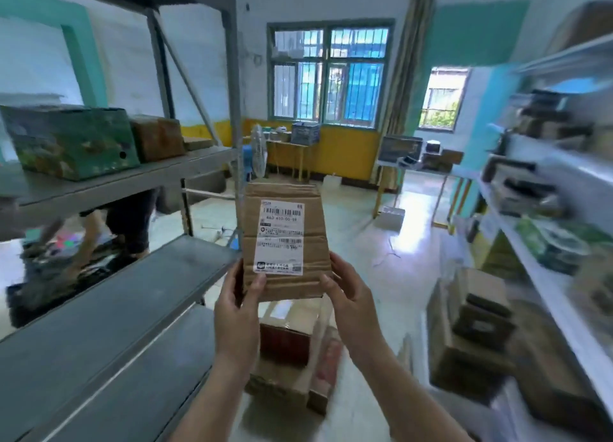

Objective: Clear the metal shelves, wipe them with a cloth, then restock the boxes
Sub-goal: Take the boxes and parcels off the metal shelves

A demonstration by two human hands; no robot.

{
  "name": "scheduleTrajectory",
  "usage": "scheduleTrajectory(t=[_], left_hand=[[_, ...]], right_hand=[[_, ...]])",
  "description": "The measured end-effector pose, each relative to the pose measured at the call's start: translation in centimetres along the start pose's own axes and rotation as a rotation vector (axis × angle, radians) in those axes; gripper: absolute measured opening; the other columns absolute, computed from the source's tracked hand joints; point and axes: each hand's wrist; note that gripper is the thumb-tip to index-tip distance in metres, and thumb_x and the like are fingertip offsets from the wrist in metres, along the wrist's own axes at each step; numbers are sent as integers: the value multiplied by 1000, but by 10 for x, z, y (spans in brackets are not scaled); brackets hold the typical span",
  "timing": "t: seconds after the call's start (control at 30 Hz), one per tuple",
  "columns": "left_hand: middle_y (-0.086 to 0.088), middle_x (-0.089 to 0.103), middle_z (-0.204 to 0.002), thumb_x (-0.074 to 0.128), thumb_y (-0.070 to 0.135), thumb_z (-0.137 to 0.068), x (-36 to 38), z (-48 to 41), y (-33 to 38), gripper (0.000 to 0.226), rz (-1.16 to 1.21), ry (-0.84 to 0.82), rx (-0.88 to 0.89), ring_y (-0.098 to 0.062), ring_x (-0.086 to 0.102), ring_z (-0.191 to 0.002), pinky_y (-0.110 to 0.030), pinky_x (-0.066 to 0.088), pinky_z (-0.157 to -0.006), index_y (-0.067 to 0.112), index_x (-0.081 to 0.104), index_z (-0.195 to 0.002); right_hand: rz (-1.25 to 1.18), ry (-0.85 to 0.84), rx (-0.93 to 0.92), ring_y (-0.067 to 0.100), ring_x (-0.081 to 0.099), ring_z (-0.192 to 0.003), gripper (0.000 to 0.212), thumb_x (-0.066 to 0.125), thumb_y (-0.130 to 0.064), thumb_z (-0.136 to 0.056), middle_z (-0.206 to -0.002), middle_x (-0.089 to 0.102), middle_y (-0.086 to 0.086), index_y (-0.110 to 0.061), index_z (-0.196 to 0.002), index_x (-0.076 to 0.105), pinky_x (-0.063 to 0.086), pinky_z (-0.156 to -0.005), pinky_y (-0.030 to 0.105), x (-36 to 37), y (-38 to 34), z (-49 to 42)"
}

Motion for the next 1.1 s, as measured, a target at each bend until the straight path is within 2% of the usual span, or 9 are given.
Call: scheduleTrajectory(t=[0.2, 0.3, 0.37, 0.47, 0.57, 0.63, 0.77, 0.9, 1.1], left_hand=[[18, 69, -114, 63, 24, -97, 138, 56, -41, 33, -43, -277, -67, 9, 64, -102, -9, 51, -81, 31, 56, -129], [9, 68, -124, 67, 31, -94, 191, 75, -67, 43, -60, -439, -175, -2, 65, -113, -26, 55, -94, 28, 55, -135], [3, 67, -131, 69, 29, -93, 222, 84, -89, 52, -77, -540, -271, -13, 64, -120, -39, 52, -102, 24, 51, -142], [2, 69, -127, 70, 20, -94, 254, 89, -122, 48, -148, -672, -326, -10, 65, -117, -29, 55, -97, 20, 54, -139], [6, 71, -120, 71, 17, -93, 286, 94, -173, 45, -256, -804, -417, 1, 68, -104, -16, 55, -83, 14, 58, -136], [5, 71, -120, 70, 22, -94, 303, 94, -208, 42, -358, -895, -459, -3, 68, -105, -24, 55, -92, 14, 61, -133], [7, 69, -118, 64, 30, -98, 338, 97, -277, 33, -490, -1032, -594, -11, 65, -108, -33, 50, -101, 23, 62, -130], [10, 68, -117, 58, 29, -101, 364, 96, -343, 26, -598, -1156, -719, -12, 62, -112, -31, 46, -100, 26, 63, -126], [6, 67, -122, 58, 27, -100, 381, 108, -451, 28, -772, -1273, -816, -14, 62, -110, -30, 47, -97, 16, 64, -125]], right_hand=[[59, 211, 131, 8, 63, -119, 35, 60, -17, -101, -125, 69, -14, -32, -133, 62, 50, -107, 42, -165, 33, 24], [66, 312, 211, 6, 65, -116, 32, 61, -19, -99, -121, 72, -12, -31, -129, 64, 53, -100, 35, -230, 51, 40], [68, 395, 274, 0, 67, -107, 27, 62, -18, -99, -111, 74, -14, -34, -121, 65, 53, -87, 21, -267, 67, 47], [73, 486, 351, -5, 68, -97, 23, 61, -14, -100, -100, 73, -19, -35, -108, 66, 51, -78, 14, -304, 93, 53], [83, 552, 511, 7, 68, -105, 24, 62, -17, -100, -110, 72, -10, -23, -123, 65, 53, -85, 22, -339, 144, 67], [96, 579, 612, 14, 67, -111, 32, 62, -21, -100, -117, 71, -2, -18, -132, 63, 56, -93, 31, -357, 177, 73], [124, 621, 792, 18, 65, -108, 25, 60, -25, -101, -115, 69, 1, -24, -126, 63, 55, -88, 32, -387, 238, 73], [160, 661, 995, 25, 66, -111, 12, 63, -25, -98, -110, 71, -1, -31, -107, 67, 53, -100, 46, -404, 307, 75], [68, 680, 1278, 26, 64, -116, 37, 61, -20, -96, -126, 69, 8, -15, -133, 64, 49, -107, 47, -416, 419, 91]])
Point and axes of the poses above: each hand's wrist, its own z-axis away from the middle knuckle, its own x-axis out of the palm, y = z × x
